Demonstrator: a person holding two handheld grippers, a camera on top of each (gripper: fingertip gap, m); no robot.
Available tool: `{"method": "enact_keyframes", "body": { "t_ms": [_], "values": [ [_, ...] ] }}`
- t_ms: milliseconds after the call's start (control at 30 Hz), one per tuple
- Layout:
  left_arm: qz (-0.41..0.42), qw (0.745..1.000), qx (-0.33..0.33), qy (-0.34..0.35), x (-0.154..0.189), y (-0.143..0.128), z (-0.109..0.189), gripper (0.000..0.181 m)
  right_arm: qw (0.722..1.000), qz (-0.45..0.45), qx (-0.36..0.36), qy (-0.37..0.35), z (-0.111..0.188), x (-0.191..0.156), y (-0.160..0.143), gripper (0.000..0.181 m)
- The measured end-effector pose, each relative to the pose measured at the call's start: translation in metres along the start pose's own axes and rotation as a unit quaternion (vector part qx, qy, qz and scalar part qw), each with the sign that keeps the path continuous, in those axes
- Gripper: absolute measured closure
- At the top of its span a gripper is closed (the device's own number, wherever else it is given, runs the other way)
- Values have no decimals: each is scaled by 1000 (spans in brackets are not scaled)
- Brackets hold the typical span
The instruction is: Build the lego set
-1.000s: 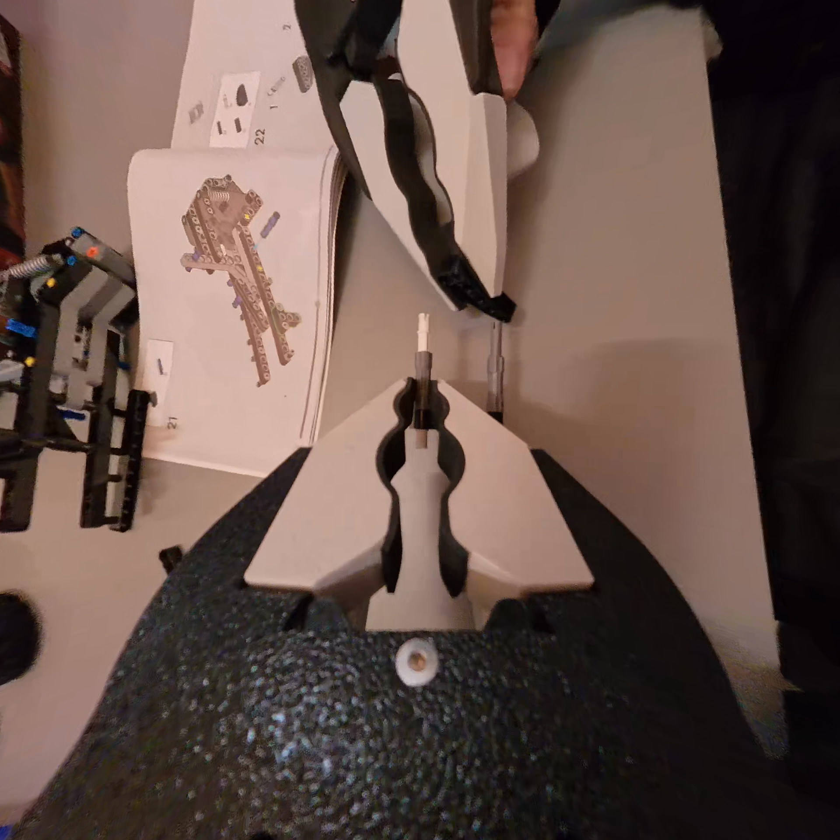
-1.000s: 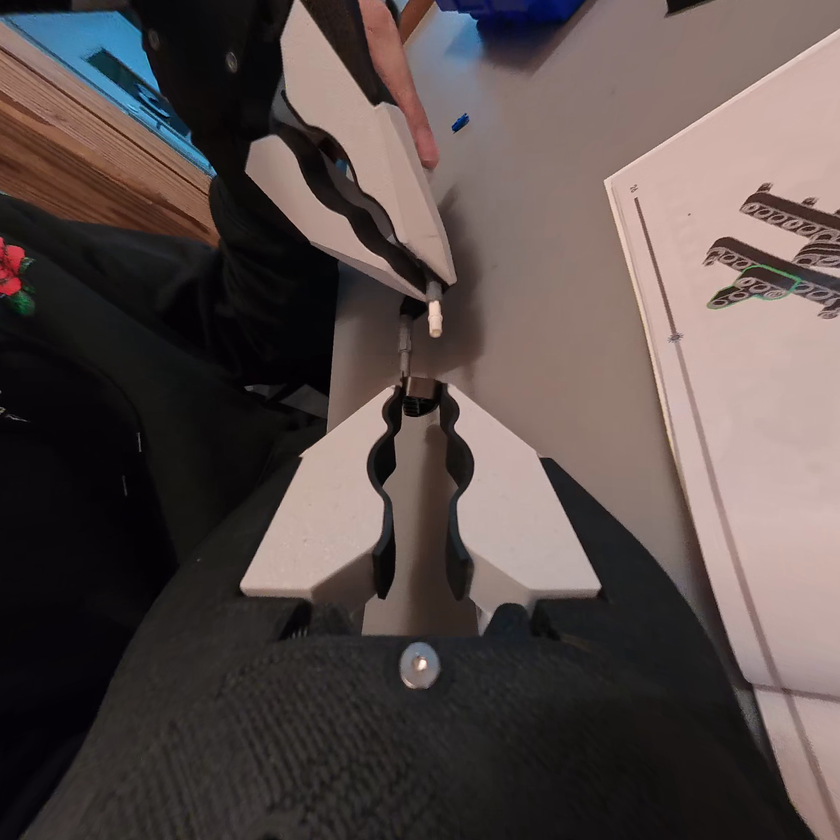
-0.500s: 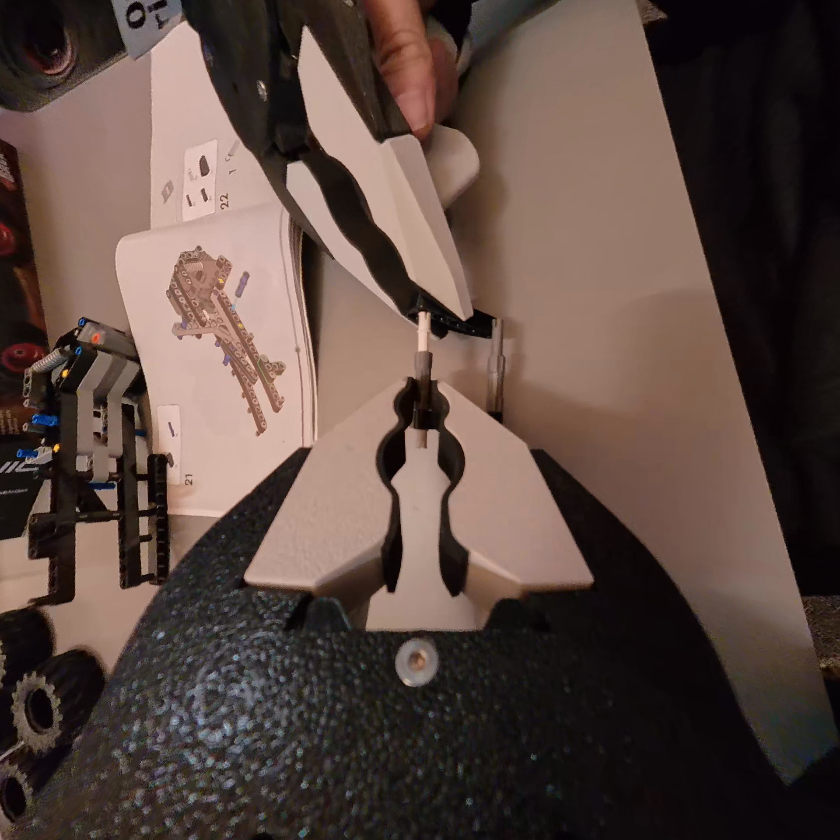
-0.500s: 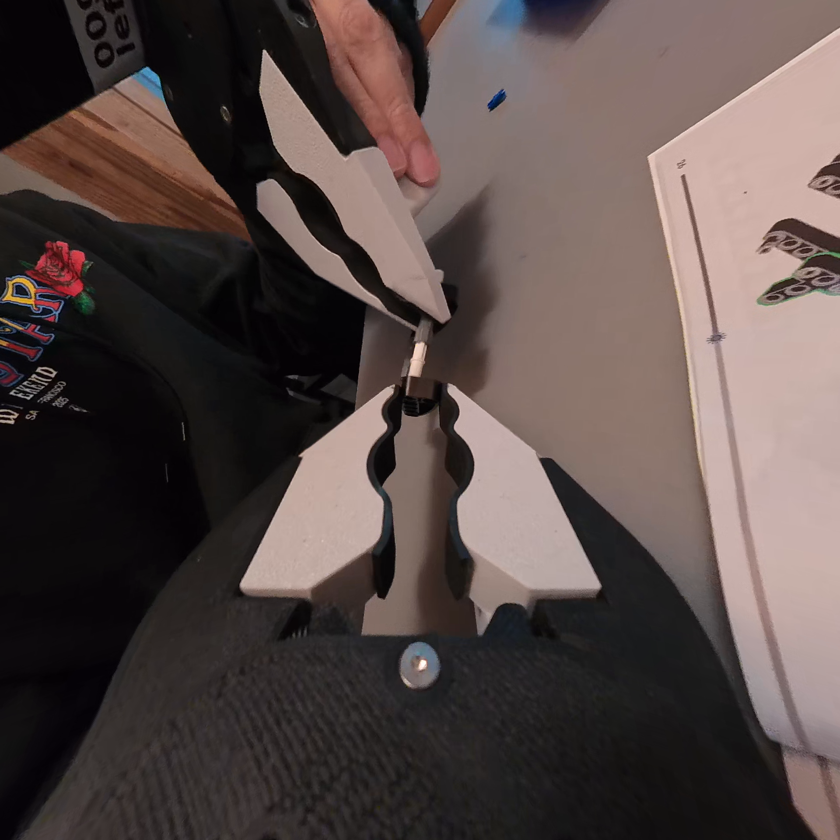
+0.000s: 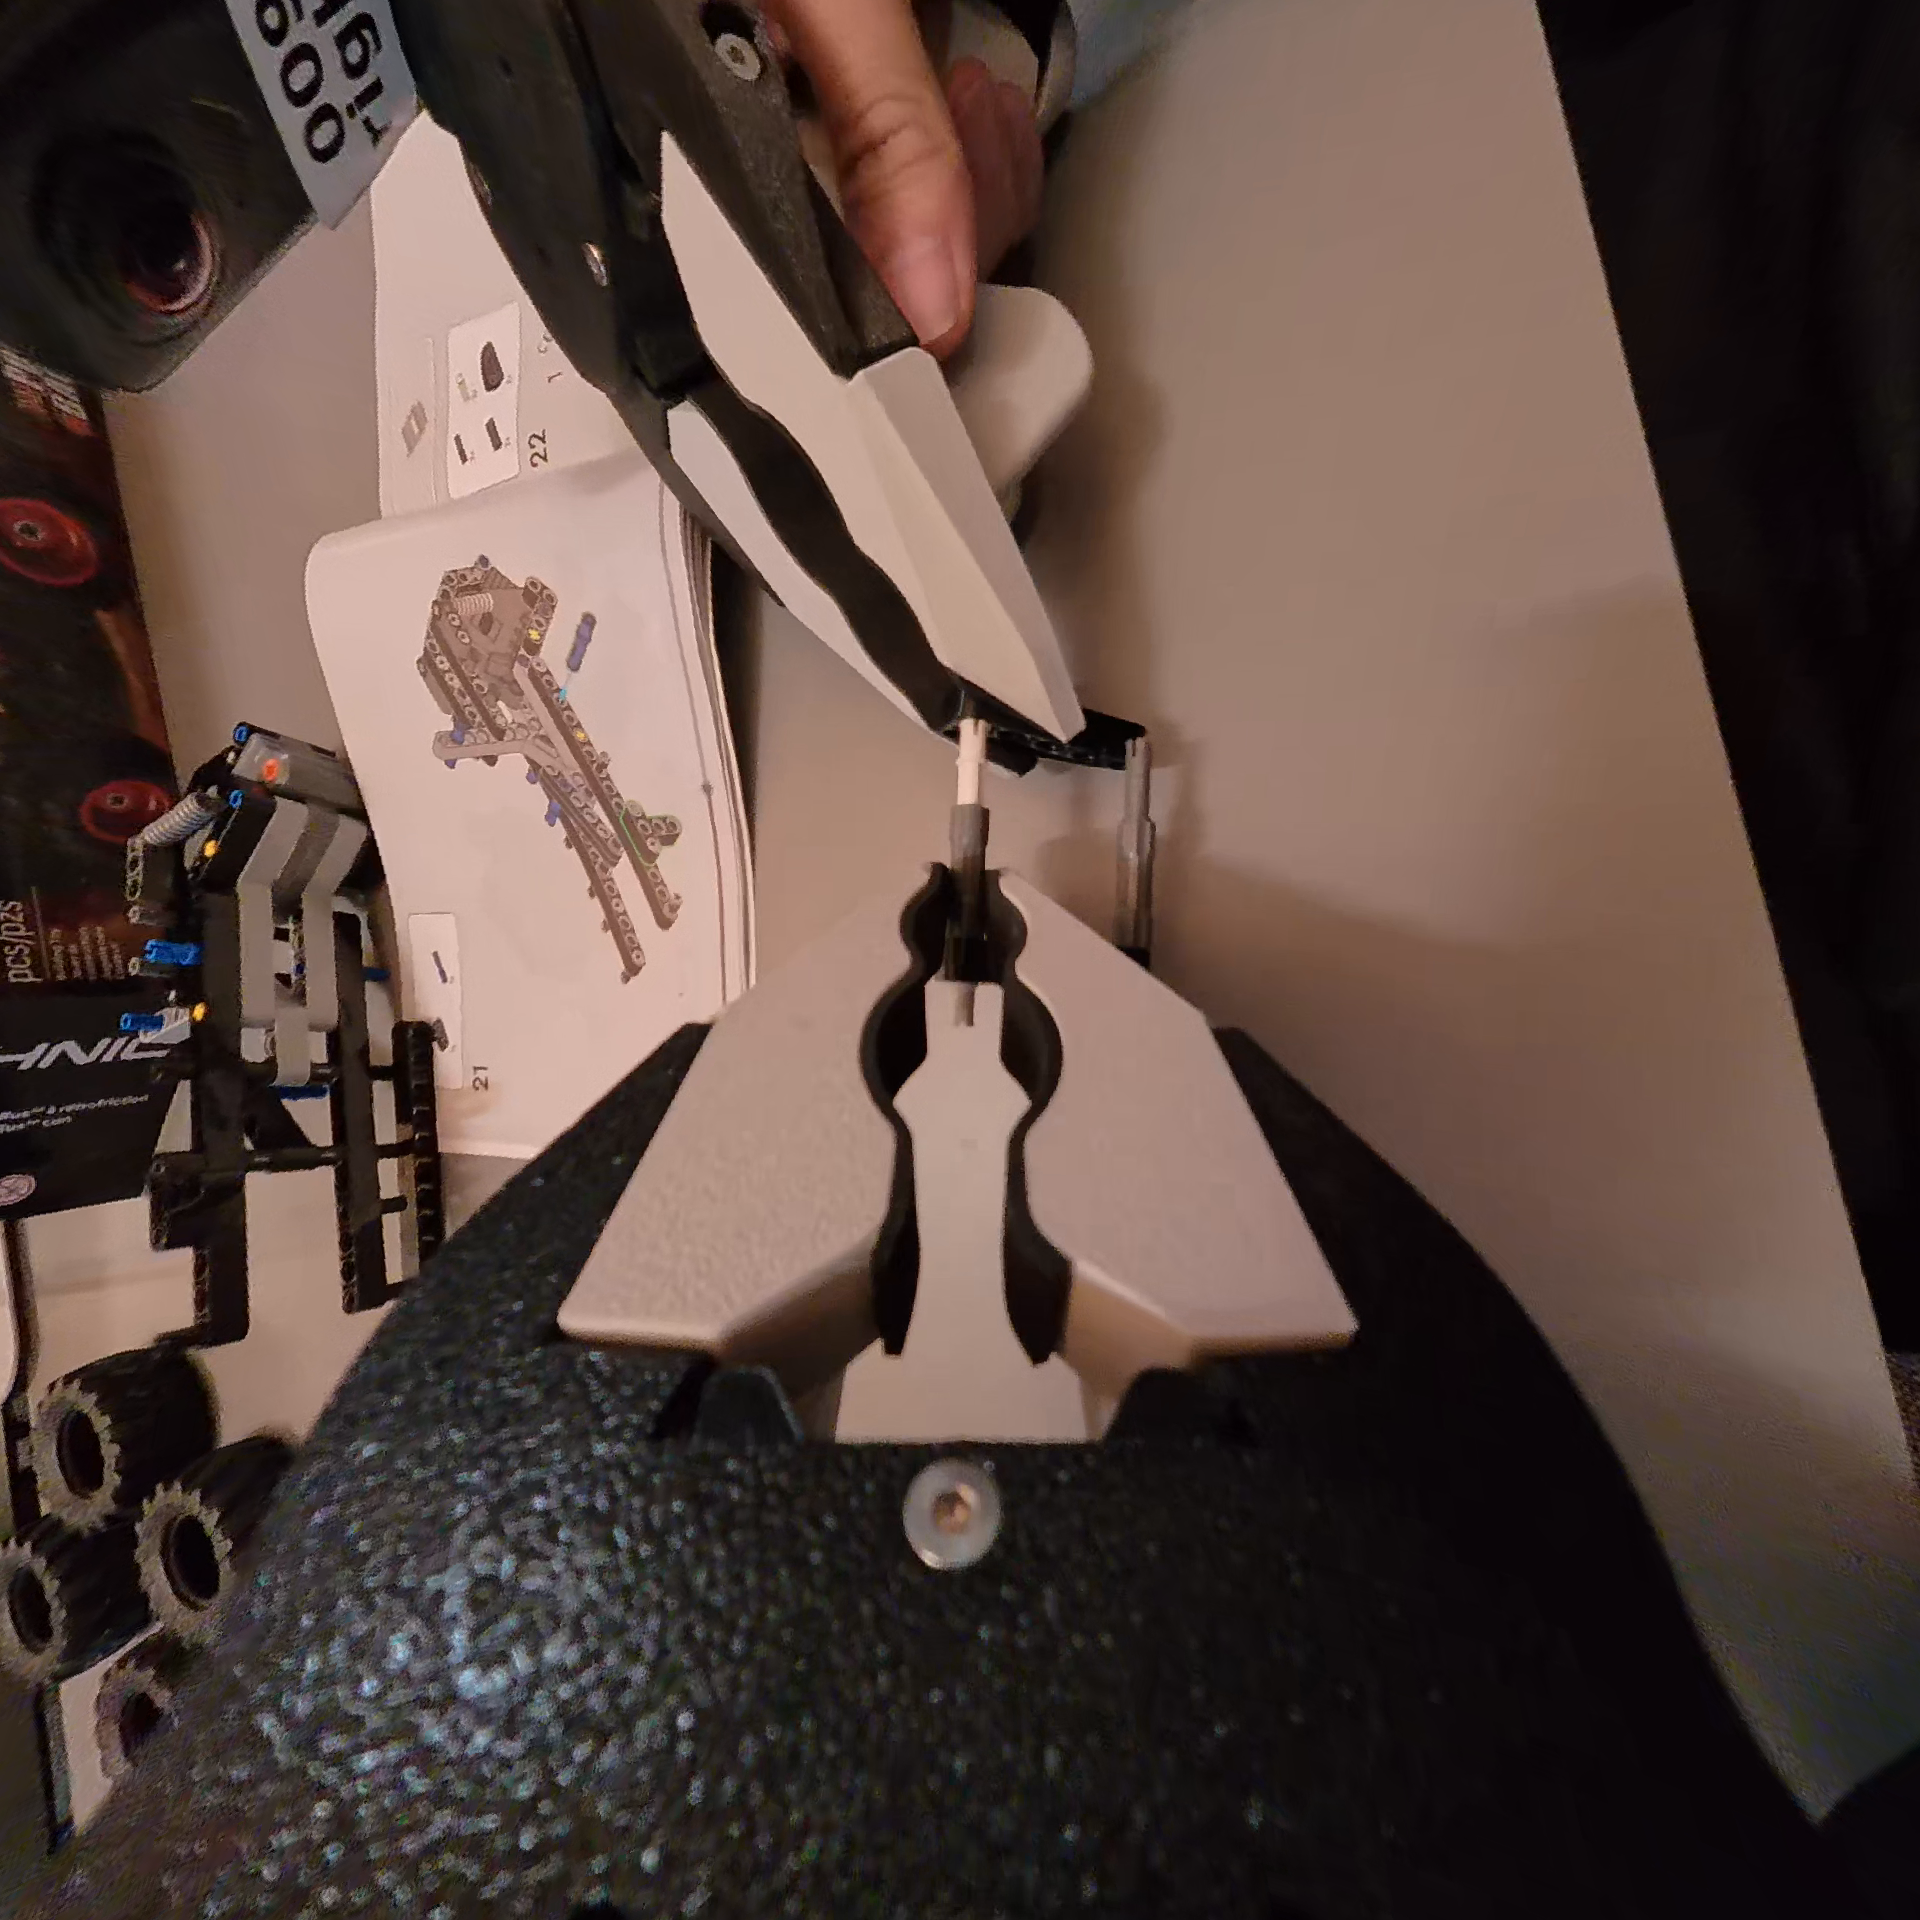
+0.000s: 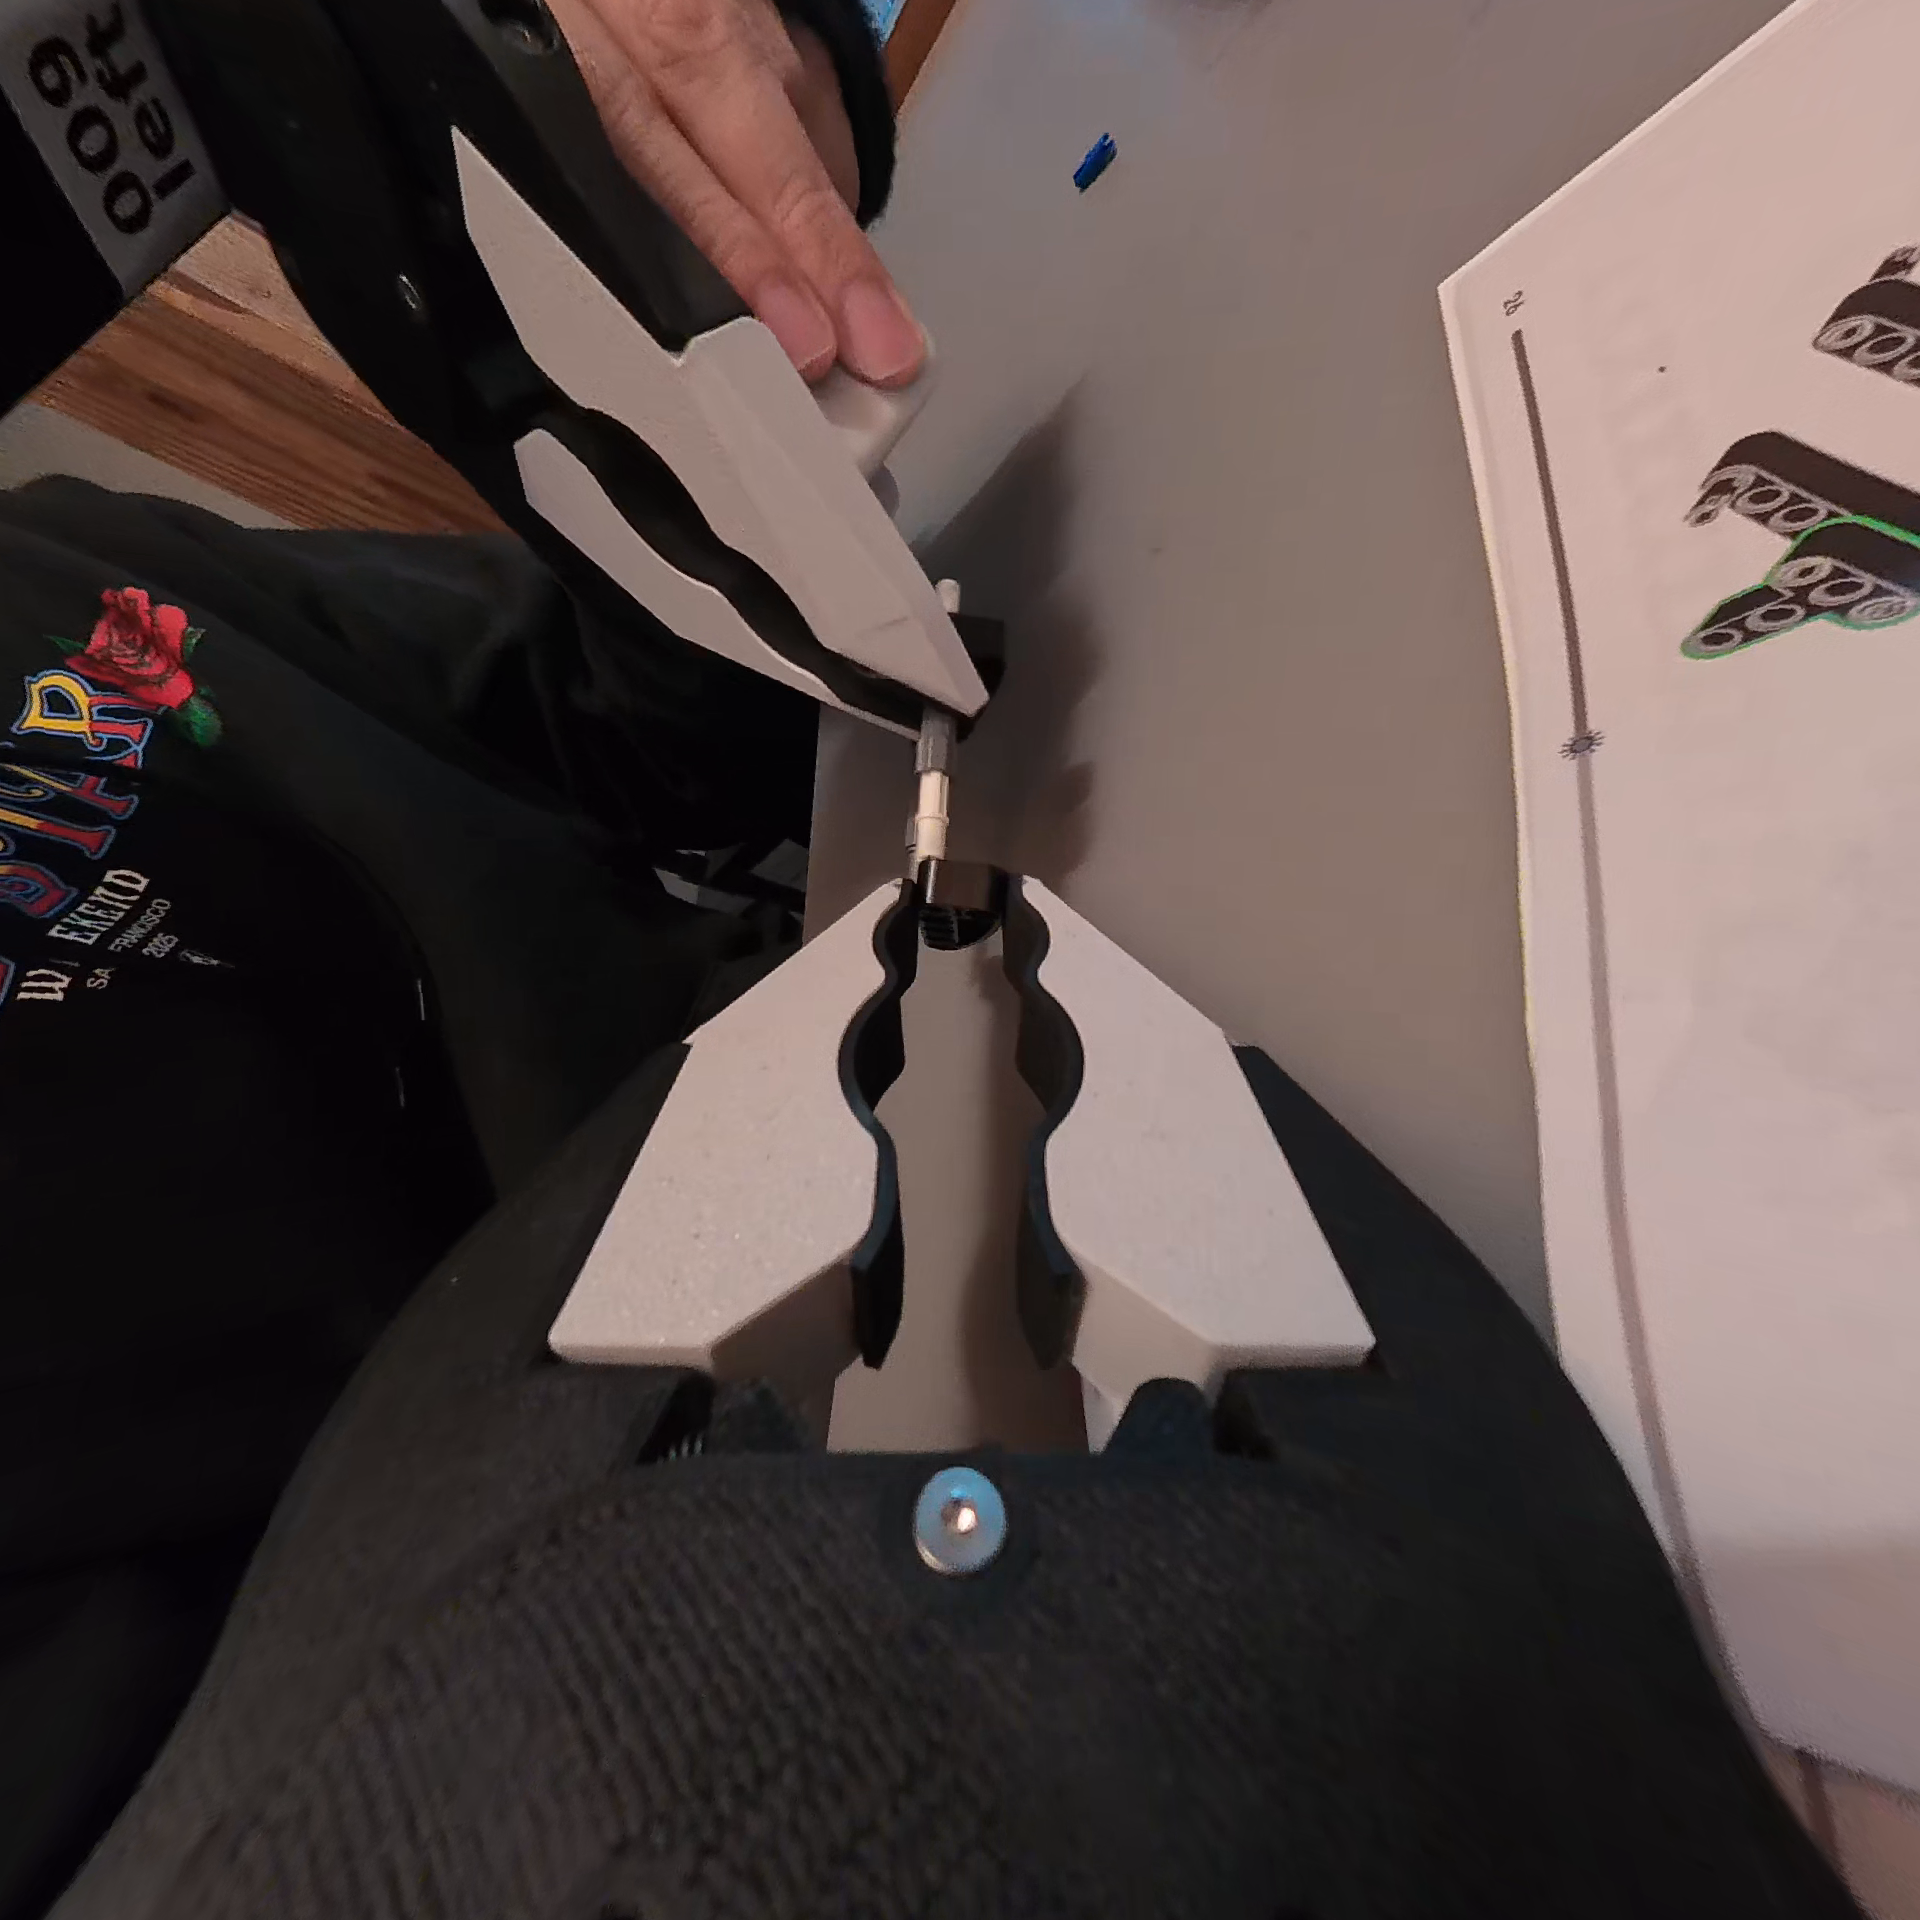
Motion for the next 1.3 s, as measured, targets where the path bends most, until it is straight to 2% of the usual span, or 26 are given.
{"method": "enact_keyframes", "body": {
  "t_ms": [33,300,467,667,800,967,1200,1300],
  "values": [
    [-1,1000,4,0,0,0,1,177,1000,1,0,0,0,0,0,167],
    [7,1000,-7,-8,-1,-5,-6,177,1000,4,6,-3,0,0,1,167],
    [53,997,-46,-39,-2,-20,-18,177,1000,15,-20,-1,3,-3,-4,167],
    [128,989,-25,-67,-7,-27,-21,177,994,-4,-61,-85,5,-1,0,167],
    [146,986,-8,-78,-8,-30,-22,177,994,-19,-82,-65,6,2,3,167],
    [166,982,6,-87,-9,-32,-23,177,995,-18,-62,-76,11,6,6,166],
    [167,982,11,-91,-9,-33,-23,177,995,-39,-30,-92,16,-1,3,150],
    [166,982,13,-91,-9,-33,-23,177,994,-49,-25,-92,24,1,2,149]
  ]
}}
Point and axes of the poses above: each gripper's, where its closed fingertips meet, z back along the fingers, y out of its top, x = y × z across the jaws, the point moved 10 cm from there along z, back along the fingers, and after that the axes turned 2 degrees about z, right-handed, at the moved point
